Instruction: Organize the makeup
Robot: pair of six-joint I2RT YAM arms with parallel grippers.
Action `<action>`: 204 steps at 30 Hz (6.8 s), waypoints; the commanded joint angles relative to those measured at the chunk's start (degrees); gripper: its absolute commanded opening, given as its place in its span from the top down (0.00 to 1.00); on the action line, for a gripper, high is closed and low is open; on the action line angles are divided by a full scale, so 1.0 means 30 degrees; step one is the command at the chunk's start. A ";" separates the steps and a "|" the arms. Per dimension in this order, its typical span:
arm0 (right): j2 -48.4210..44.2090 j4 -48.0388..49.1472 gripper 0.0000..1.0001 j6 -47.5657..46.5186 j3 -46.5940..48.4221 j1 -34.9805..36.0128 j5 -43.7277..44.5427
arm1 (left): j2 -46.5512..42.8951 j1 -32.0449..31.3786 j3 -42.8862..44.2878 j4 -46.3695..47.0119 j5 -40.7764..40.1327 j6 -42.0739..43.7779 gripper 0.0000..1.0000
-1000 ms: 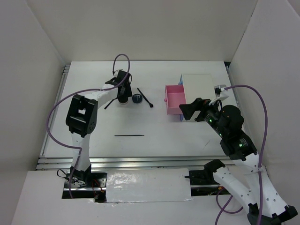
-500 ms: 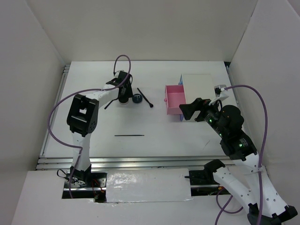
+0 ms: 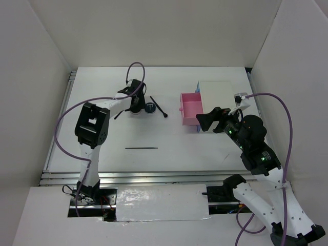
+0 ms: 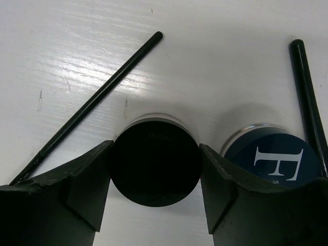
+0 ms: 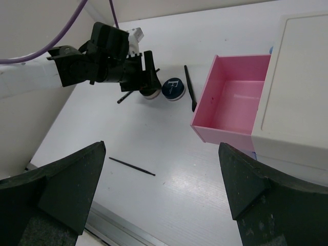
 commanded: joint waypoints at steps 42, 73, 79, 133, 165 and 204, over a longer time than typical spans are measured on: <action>-0.0987 0.0565 0.01 -0.0257 0.0004 0.0095 0.0737 | 0.0393 -0.8975 1.0554 -0.0213 0.1982 0.4581 0.54; -0.1252 0.1211 0.00 -0.0372 -0.0055 0.0095 0.0558 | -0.3747 -0.4291 0.2315 -0.1940 -0.2535 0.1211 0.01; -0.1015 0.0154 0.00 -0.0755 0.0474 0.0125 0.1088 | -0.1396 -0.3382 0.3962 -0.2646 -0.0924 0.1769 0.00; -0.0137 0.0243 0.01 -0.0579 0.0385 0.0124 0.0443 | -0.4912 -0.6248 0.7471 -0.2351 0.0222 0.4257 0.67; -0.1280 0.0038 0.00 -0.0608 0.0239 0.0124 0.1264 | -0.0598 -0.8887 1.0848 -0.2293 0.2162 0.4553 0.01; -0.0812 0.0683 0.00 -0.0433 -0.0318 0.0095 0.0386 | 0.4055 -0.8507 0.8710 0.5727 0.7545 0.0950 0.45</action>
